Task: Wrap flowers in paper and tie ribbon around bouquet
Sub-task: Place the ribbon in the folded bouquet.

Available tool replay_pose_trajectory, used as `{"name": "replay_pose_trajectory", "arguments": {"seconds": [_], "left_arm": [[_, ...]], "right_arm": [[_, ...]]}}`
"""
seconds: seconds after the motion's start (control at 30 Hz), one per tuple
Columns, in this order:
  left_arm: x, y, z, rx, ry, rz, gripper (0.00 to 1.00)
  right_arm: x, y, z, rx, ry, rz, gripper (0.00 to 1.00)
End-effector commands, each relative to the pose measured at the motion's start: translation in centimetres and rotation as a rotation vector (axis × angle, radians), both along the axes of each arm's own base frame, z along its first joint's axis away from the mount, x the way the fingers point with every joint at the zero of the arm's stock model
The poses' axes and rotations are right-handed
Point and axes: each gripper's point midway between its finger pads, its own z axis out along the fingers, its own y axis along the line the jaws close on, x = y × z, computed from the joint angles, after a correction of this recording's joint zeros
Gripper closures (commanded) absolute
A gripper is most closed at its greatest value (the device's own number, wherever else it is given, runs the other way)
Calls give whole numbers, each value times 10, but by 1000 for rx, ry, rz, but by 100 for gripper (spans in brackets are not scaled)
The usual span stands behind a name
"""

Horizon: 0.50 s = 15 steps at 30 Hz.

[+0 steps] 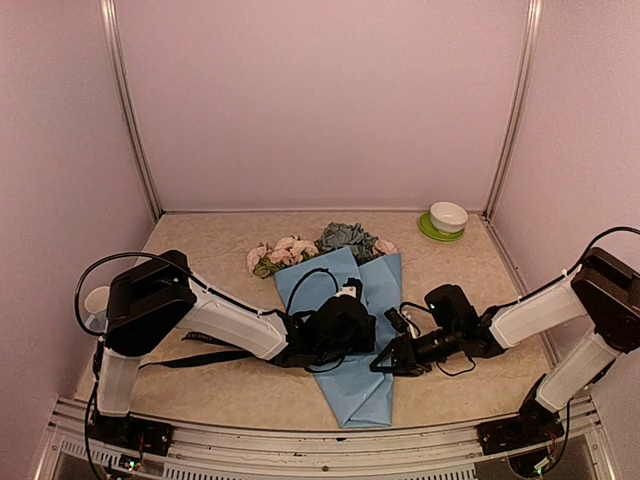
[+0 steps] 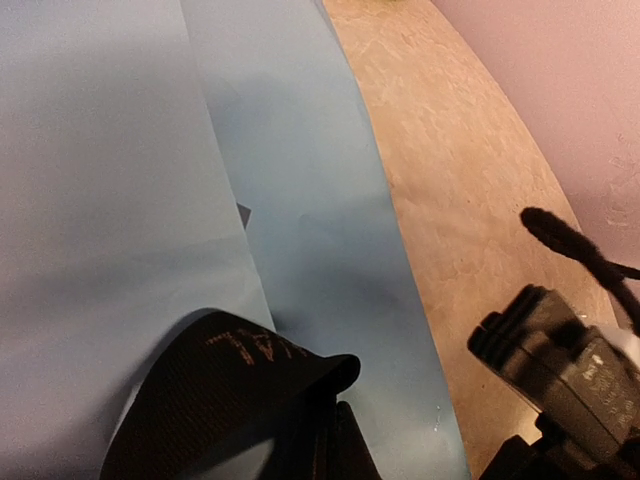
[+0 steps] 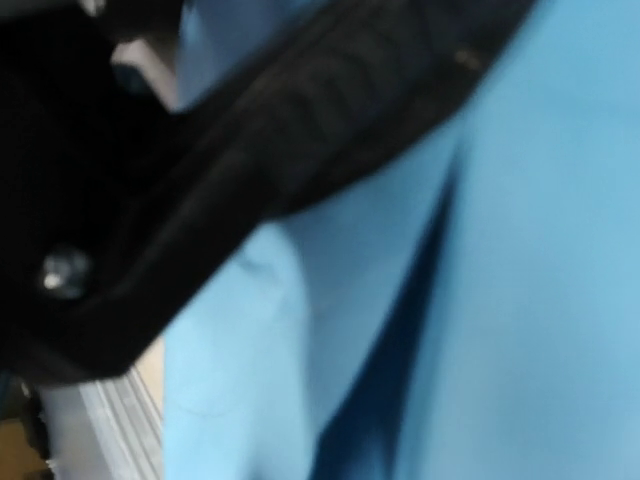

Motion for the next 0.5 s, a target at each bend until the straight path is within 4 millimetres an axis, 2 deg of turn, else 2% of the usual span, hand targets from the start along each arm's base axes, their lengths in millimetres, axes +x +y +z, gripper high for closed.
{"name": "replay_pose_trajectory", "arguments": {"seconds": [0.0,0.03,0.07,0.1,0.13,0.17,0.27,0.33,0.4,0.47], "left_arm": [[7,9,0,44,-37,8,100],[9,8,3,51,-48,4,100],[9,7,6,61,-61,-8,92],[10,4,11,70,-76,-26,66],[11,2,17,85,-96,-44,38],[11,-3,41,134,-163,-101,1],[15,2,73,156,-224,-121,1],[19,13,94,160,-241,-111,1],[25,33,110,181,-236,-71,1],[36,66,113,235,-201,7,1]], "right_arm": [[-3,10,9,63,1,34,71],[-4,9,7,58,6,34,81],[-4,9,6,50,7,33,93],[-3,7,3,37,10,27,100],[-3,6,2,32,10,24,100],[0,1,0,24,14,3,100],[5,-5,2,12,2,-13,100],[9,-9,2,-2,-10,-20,100],[11,-11,3,-20,-25,-22,100],[12,-11,4,-25,-40,-19,100]]}}
